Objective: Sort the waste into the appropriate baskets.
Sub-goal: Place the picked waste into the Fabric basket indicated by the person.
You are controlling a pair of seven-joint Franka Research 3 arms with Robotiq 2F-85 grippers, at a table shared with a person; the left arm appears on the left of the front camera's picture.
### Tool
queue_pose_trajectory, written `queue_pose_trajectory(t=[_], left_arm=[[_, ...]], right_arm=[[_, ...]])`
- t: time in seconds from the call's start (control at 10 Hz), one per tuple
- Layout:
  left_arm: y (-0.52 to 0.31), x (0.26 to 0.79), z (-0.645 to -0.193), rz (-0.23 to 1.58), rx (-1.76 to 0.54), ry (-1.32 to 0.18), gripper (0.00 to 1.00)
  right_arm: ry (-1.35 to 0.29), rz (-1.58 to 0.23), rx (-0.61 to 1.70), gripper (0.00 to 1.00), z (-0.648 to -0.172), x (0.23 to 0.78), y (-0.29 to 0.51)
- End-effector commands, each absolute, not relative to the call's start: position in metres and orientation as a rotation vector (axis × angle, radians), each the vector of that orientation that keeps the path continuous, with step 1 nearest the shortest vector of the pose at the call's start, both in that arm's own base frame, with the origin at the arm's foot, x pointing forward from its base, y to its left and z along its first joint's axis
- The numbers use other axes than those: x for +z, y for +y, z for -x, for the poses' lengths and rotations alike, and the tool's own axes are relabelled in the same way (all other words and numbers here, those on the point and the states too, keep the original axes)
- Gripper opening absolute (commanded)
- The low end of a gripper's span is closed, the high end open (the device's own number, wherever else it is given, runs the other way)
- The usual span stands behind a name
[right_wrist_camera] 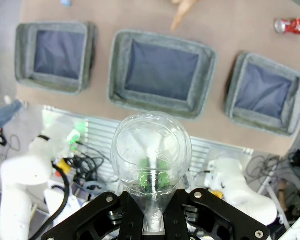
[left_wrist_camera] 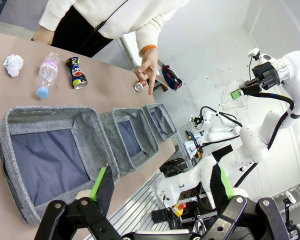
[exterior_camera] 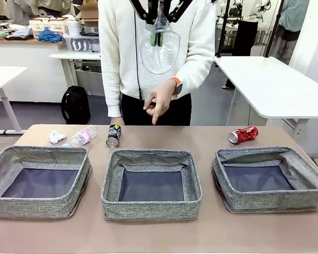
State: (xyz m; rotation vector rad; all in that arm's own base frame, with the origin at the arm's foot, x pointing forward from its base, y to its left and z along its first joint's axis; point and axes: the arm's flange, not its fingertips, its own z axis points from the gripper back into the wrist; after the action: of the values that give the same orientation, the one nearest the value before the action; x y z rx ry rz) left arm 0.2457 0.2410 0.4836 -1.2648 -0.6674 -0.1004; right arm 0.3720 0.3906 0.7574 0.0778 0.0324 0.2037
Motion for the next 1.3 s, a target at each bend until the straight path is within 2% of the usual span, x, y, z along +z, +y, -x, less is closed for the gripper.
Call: queue_pose_trajectory(t=[0.0,0.4,0.5,0.6,0.8,1.0,1.1,1.2], left_arm=[[0.241,0.486,-0.246,1.276,-0.114,-0.687,1.00],[0.241,0.486,-0.246,1.276,-0.114,-0.687,1.00],[0.241,0.486,-0.246,1.276,-0.114,-0.687,1.00],[0.241,0.486,-0.246,1.276,-0.114,-0.687,1.00],[0.241,0.486,-0.246,1.276,-0.114,-0.687,1.00],[0.241,0.486,-0.246,1.276,-0.114,-0.687,1.00],[0.241,0.486,-0.246,1.276,-0.114,-0.687,1.00],[0.241,0.486,-0.246,1.276,-0.114,-0.687,1.00]], right_arm=[[0.021,-0.083,0.212,0.07,-0.370,0.759,0.389],[0.032,-0.078,0.204,0.07,-0.372,0.757,0.391],[0.008,-0.102,0.281,0.07,-0.376,0.726,0.397],[-0.043,-0.113,0.251,0.07,-0.367,0.679,0.404],[-0.119,-0.157,0.370,0.07,-0.339,0.614,0.417],[-0.079,-0.195,0.377,0.07,-0.334,0.545,0.414],[-0.031,-0.304,0.414,0.07,-0.337,0.520,0.407],[-0.006,-0.308,0.393,0.07,-0.343,0.501,0.395]])
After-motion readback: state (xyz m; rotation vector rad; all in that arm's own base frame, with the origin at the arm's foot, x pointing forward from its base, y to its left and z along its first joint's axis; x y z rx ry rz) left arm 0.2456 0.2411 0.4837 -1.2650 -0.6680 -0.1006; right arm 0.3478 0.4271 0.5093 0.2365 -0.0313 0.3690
